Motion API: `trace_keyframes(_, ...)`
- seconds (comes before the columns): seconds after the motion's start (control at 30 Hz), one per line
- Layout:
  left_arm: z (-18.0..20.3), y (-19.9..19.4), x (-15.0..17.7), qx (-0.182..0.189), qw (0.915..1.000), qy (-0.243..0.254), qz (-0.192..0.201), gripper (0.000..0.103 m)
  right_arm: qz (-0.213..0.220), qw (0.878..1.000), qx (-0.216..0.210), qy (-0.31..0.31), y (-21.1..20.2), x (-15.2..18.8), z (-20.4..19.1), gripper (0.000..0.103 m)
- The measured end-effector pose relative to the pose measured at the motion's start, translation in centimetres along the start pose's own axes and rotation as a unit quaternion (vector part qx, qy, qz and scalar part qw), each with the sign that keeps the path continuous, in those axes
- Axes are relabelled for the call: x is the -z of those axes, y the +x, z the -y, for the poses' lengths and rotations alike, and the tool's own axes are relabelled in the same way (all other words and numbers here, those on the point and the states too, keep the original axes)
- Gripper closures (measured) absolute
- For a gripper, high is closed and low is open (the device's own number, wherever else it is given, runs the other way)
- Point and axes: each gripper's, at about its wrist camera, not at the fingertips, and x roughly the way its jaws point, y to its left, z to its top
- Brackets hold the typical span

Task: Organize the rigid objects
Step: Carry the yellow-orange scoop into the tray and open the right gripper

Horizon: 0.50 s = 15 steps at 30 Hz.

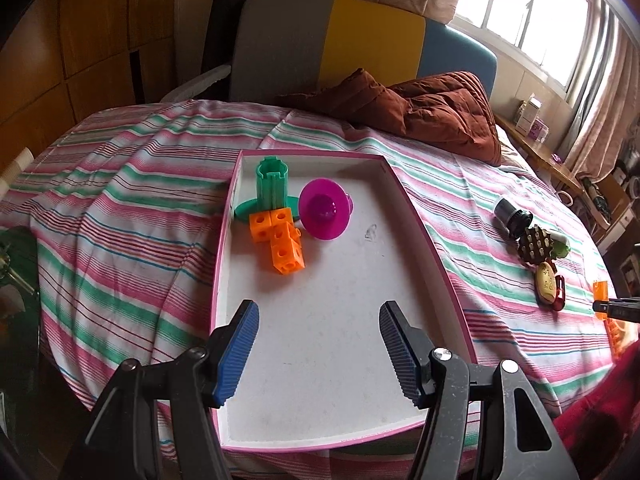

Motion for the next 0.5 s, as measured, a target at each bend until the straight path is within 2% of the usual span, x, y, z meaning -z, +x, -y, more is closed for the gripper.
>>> trace_keyframes(0.07,0.0,-0.2,0.0,0.0,1.0,0.001,0.001,0.039,-0.001,1.0,-0.003,0.002,-0.1,-0.3,-0.3,0.077)
trace_keyframes(0.23,-0.5,-0.1,0.1,-0.001,1.0,-0.004,-0.003,0.04,0.025,0.998,-0.048,-0.015,-2.2,-1.7,-3.4,0.077)
trace_keyframes(0.4,-1.0,-0.1,0.4,-0.002,0.9999,-0.01,-0.006,0.039,0.06,0.99,-0.115,-0.061,-4.9,-3.3,-9.6,0.077)
trace_keyframes(0.5,-1.7,-0.1,0.5,-0.005,0.9998,-0.019,-0.006,0.039,0.077,0.979,-0.163,-0.092,-6.5,-4.1,-14.1,0.077)
